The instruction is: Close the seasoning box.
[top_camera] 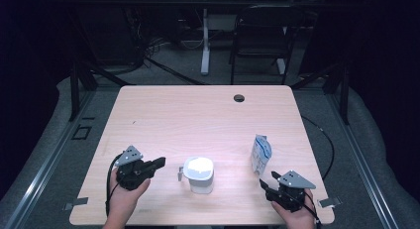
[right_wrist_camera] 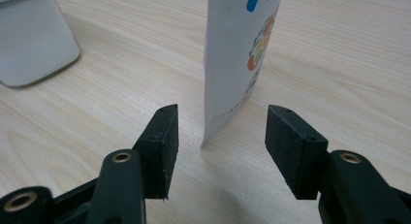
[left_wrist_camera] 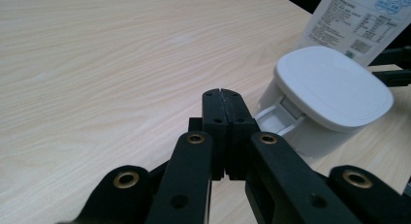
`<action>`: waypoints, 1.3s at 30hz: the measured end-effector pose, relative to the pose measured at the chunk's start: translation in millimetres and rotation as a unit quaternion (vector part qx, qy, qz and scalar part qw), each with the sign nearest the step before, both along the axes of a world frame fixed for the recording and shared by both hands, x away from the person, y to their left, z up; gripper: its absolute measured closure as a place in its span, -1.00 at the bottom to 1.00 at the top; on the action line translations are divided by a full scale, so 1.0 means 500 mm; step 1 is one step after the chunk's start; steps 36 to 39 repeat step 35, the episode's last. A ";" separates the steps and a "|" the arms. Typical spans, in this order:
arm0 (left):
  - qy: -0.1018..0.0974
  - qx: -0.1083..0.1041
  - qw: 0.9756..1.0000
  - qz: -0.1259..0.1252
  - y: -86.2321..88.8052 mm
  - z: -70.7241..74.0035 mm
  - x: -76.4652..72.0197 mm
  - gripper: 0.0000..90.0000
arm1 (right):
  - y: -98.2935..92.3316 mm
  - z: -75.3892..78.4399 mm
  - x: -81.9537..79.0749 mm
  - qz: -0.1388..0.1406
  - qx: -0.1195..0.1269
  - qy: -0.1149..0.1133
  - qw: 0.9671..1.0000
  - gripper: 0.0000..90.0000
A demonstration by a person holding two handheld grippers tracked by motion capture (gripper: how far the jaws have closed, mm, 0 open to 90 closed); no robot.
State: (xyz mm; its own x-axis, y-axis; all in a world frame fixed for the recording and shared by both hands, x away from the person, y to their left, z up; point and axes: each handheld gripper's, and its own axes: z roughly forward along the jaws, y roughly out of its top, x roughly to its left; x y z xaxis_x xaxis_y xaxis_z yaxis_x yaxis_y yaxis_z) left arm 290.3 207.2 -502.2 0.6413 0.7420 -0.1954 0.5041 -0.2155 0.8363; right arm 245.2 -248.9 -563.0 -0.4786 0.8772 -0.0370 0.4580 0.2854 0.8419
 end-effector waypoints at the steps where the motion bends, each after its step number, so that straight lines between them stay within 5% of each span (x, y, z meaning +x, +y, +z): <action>1: 0.003 -0.001 1.000 0.006 0.003 -0.005 0.002 1.00 | 0.000 0.000 0.000 -0.001 0.000 0.001 1.000 0.02; 17: 0.049 0.009 0.997 0.059 0.050 -0.072 0.027 0.90 | 0.004 -0.002 0.000 0.004 0.000 0.004 1.000 0.02; 30: 0.038 0.019 0.993 0.112 0.070 -0.092 0.035 0.16 | 0.008 -0.003 0.000 0.006 -0.001 0.004 1.000 0.02; 39: 0.041 0.024 0.991 0.122 0.077 -0.096 0.035 0.06 | 0.006 -0.002 0.001 0.006 -0.003 0.004 1.000 0.01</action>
